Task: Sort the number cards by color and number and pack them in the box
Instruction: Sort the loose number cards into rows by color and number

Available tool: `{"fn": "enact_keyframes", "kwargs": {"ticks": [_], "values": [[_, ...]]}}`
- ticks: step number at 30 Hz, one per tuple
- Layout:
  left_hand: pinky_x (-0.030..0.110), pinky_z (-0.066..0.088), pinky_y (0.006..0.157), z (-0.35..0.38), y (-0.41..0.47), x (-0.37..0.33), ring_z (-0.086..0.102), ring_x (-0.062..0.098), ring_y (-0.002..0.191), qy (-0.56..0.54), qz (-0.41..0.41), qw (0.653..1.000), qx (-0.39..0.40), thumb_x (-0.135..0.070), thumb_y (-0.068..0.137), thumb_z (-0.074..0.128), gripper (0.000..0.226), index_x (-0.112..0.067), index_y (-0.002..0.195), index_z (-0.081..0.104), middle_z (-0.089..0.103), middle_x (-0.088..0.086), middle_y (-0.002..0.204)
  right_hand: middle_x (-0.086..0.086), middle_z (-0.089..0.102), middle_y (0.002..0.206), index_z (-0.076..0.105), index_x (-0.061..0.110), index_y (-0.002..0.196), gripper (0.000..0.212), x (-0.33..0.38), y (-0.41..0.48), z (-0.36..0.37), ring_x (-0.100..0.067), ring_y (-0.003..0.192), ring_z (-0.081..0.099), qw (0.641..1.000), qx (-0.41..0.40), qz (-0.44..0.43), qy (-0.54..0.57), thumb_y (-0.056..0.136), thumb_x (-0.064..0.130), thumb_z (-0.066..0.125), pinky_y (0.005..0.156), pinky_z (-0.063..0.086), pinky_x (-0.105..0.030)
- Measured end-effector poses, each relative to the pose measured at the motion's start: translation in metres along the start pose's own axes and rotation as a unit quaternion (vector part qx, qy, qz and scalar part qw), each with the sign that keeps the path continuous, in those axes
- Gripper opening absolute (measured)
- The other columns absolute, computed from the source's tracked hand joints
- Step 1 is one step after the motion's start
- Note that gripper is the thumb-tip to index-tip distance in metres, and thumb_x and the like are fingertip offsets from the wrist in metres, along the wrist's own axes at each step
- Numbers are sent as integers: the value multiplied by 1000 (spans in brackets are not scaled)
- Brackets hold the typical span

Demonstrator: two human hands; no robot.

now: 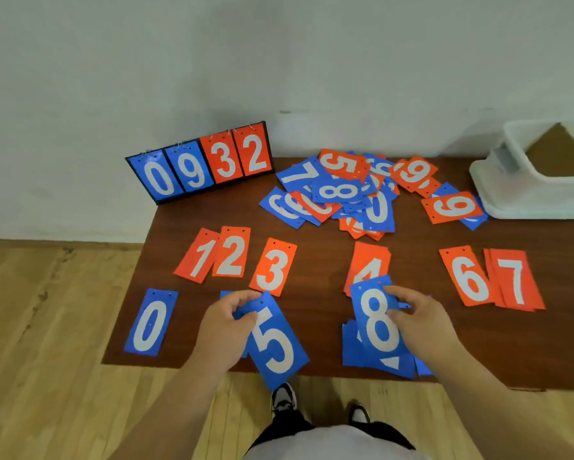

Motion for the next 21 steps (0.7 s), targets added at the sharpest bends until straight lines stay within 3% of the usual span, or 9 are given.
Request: {"fn": "enact_keyframes", "kwargs": {"ticks": [1, 4, 6, 10, 14, 17, 21], "values": [[15, 53, 68, 6, 9, 0, 64, 5, 103, 0, 3, 1000, 16, -11, 98, 63, 28, -31, 118, 69, 67, -14, 117, 4, 71, 105, 65, 28, 130, 39, -7, -3, -5, 1, 58, 64, 1000, -14, 18, 3, 97, 9, 61, 46, 49, -19], [14, 50, 67, 44, 21, -13, 61, -3, 98, 24, 19, 997, 73, -9, 98, 61, 30, -34, 114, 66, 64, -21, 111, 4, 75, 91, 67, 30, 127, 39, -38, -19, -21, -16, 78, 74, 997, -45, 68, 15, 94, 9, 63, 65, 62, -36], [12, 48, 62, 80, 20, -34, 62, -7, 91, 35, 44, 992, 113, -9, 98, 60, 31, -37, 109, 66, 64, -24, 104, 7, 73, 95, 68, 29, 125, 38, -61, -30, -38, -12, 77, 73, 992, -70, 95, 42, 94, 8, 64, 65, 62, -34], [20, 50, 69, 155, 13, -76, 65, 1, 91, 48, 88, 977, 190, -8, 95, 58, 35, -41, 100, 67, 70, -19, 101, 12, 69, 101, 67, 20, 127, 37, -100, -41, -84, -5, 83, 69, 980, -134, 127, 77, 94, 5, 64, 66, 59, -31], [31, 49, 56, 232, 9, -103, 65, 23, 69, 78, 119, 963, 228, -11, 95, 57, 36, -46, 102, 66, 70, -11, 100, 7, 69, 108, 65, 22, 130, 39, -130, -37, -125, -8, 86, 70, 975, -148, 141, 91, 94, 8, 63, 63, 58, -30], [24, 42, 47, 283, 8, -105, 53, 11, 49, 106, 117, 961, 228, -8, 98, 55, 36, -40, 112, 65, 65, -15, 113, 1, 67, 119, 64, 22, 134, 42, -143, -22, -160, -4, 90, 67, 981, -130, 122, 73, 94, 8, 63, 64, 57, -26], [24, 52, 57, 332, 7, -98, 63, 5, 69, 153, 100, 963, 199, -7, 97, 56, 40, -38, 122, 61, 62, -16, 121, 6, 66, 111, 63, 24, 133, 42, -159, 3, -209, -3, 81, 68, 986, -119, 105, 51, 95, 7, 59, 57, 57, -24]]}}
Point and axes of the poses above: each hand's wrist, its own y-axis towards the middle knuckle, its own z-axis out of the palm, x = y × z, the point moved 8 cm from there along y, towards the middle knuckle
